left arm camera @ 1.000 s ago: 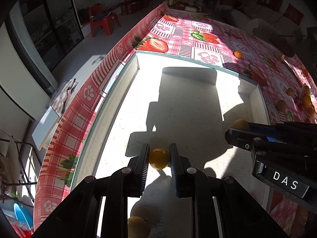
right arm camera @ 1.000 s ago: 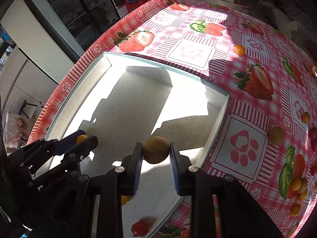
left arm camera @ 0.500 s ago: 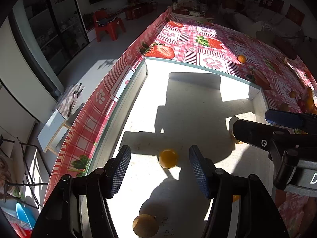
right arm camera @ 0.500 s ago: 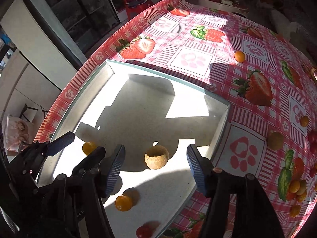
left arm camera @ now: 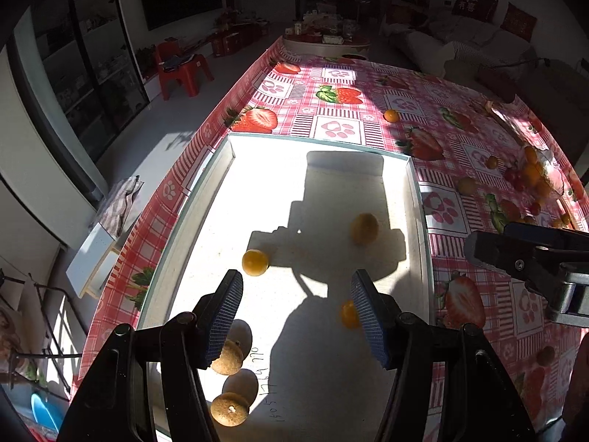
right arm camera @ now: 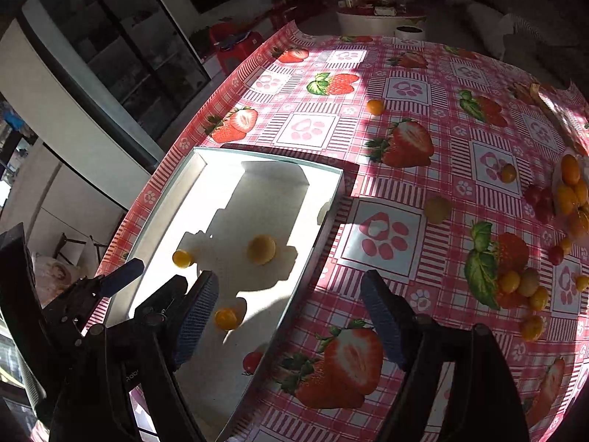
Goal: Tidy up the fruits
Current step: 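Move both open tools toward the red cherry tomatoes on the tablecloth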
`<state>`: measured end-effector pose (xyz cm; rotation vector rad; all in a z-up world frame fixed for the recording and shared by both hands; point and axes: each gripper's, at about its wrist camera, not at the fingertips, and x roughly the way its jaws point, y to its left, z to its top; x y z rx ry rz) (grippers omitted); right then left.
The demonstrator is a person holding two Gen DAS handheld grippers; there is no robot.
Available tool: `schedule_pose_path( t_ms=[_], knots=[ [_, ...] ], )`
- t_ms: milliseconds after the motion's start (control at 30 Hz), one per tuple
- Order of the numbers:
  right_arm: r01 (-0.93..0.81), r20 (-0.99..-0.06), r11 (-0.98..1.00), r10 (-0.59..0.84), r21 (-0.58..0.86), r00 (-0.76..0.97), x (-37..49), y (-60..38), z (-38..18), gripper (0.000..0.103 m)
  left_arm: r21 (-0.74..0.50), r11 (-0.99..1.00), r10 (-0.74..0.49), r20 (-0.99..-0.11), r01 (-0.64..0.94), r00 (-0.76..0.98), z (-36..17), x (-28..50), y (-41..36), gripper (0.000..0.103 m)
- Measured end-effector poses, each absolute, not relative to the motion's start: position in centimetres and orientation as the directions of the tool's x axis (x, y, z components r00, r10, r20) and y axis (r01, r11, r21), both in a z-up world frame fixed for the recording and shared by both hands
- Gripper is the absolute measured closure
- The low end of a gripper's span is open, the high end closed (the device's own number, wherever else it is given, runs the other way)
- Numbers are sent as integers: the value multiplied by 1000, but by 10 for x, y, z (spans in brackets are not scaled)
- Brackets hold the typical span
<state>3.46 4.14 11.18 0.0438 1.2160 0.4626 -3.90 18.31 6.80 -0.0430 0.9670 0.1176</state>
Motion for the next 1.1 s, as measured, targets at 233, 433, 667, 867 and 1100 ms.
schedule_pose_path(
  t_ms=[233, 433, 667, 867, 1100],
  knots=[
    [-222, -911, 945, 300, 242, 283, -1, -27, 108, 20, 2, 1000, -1, -820, 4, 572, 76, -55, 124, 40],
    [-101, -920, 973, 227, 205, 320, -29, -98, 109, 20, -17, 995, -69, -839, 101, 539, 68, -62, 67, 40],
    [12, -929, 990, 128, 141, 346, -66, -171, 107, 20, -36, 982, -122, -873, 188, 472, 48, -74, 7, 40],
    [88, -929, 993, 44, 82, 367, -92, -218, 102, 20, -38, 970, -147, -880, 241, 452, 46, -78, -30, 40],
    [211, -924, 976, -36, 49, 381, -102, -272, 98, 20, -22, 946, -170, -882, 323, 439, 42, -63, -81, 40]
  ],
)
